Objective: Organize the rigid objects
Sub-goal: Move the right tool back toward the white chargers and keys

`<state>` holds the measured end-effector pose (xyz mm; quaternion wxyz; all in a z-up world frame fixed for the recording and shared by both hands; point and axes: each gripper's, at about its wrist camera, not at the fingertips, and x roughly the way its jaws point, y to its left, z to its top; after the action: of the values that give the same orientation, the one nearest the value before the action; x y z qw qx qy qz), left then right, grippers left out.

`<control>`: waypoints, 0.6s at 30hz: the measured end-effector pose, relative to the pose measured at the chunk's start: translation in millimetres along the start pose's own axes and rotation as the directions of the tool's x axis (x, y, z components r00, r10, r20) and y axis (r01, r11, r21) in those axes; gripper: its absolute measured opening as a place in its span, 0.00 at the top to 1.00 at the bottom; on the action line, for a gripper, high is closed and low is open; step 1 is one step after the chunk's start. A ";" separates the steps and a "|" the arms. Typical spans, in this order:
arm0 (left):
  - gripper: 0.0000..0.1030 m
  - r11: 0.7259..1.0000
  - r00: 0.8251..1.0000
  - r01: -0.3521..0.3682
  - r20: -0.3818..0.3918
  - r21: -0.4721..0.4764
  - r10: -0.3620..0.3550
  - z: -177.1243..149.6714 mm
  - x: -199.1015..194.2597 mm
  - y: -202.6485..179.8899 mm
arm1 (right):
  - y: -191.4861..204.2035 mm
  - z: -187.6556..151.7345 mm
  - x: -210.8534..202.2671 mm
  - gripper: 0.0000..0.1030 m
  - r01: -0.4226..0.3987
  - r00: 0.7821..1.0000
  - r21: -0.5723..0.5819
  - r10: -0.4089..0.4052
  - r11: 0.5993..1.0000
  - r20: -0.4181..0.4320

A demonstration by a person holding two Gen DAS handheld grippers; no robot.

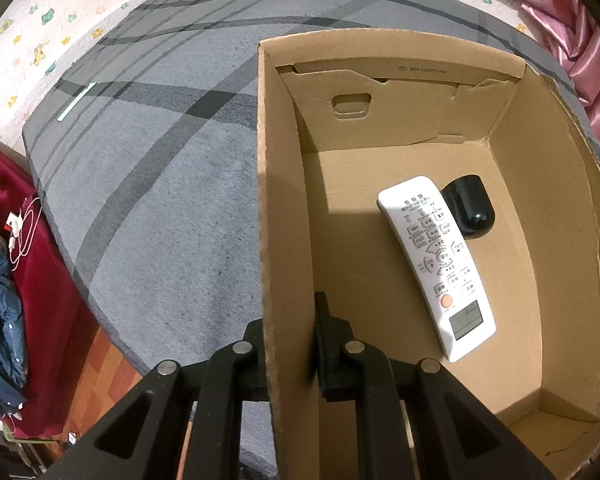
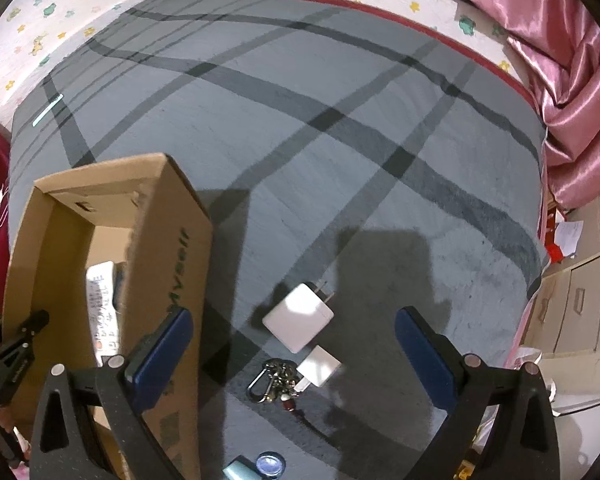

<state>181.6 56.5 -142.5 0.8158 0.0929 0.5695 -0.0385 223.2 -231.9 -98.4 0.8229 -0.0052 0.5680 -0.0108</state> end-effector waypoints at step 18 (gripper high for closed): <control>0.86 1.000 1.000 -0.014 0.002 0.005 0.014 0.7 -0.5 -2.5 | -20.4 -13.0 67.4 0.00 -0.033 0.995 0.003 0.033 0.999 -0.095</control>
<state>181.6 53.9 -142.0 0.8165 0.0988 0.5677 -0.0344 234.8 -253.9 -165.6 0.7952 0.0054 0.6064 0.0019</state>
